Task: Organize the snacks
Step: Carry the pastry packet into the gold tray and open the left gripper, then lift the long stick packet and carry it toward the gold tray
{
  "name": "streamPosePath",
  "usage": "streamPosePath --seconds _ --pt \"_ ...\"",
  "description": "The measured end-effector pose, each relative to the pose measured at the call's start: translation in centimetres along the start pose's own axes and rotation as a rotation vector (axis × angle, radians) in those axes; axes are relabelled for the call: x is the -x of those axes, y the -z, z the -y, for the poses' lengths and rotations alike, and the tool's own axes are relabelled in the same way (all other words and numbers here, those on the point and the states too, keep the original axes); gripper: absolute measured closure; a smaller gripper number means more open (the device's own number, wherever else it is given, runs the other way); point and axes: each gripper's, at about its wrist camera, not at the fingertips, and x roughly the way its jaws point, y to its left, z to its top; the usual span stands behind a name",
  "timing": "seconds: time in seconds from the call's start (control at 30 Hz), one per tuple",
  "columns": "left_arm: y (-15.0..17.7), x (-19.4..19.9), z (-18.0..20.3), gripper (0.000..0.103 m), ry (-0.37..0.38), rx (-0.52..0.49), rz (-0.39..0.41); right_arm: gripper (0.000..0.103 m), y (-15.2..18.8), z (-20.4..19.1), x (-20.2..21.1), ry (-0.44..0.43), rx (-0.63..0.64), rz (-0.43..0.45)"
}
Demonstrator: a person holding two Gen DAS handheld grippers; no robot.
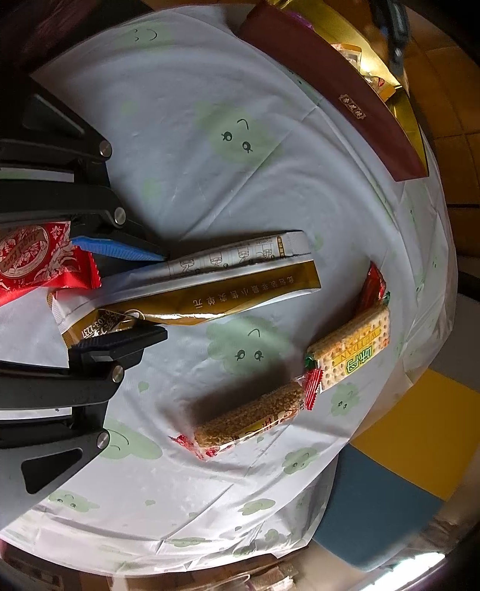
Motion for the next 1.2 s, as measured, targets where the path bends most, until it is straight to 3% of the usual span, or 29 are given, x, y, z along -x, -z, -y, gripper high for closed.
streamPosePath --seconds 0.17,0.47,0.6,0.8,1.2 --pt "-1.1 -1.3 0.0 0.041 0.037 0.052 -0.018 0.068 0.0 0.0 0.0 0.001 0.001 0.000" --pt "-0.2 0.6 -0.6 0.034 0.005 0.083 0.009 0.068 0.0 0.1 0.1 0.000 0.005 0.002" --pt "1.1 2.9 0.1 0.034 -0.024 0.056 0.039 0.068 0.0 -0.1 0.1 0.009 0.010 0.003" --pt "4.1 6.4 1.0 0.034 0.011 0.048 0.070 0.068 0.0 -0.2 0.2 0.015 0.015 0.005" --pt "8.7 9.5 2.9 0.034 -0.022 0.017 0.092 0.068 0.0 -0.2 0.2 0.012 0.016 0.007"
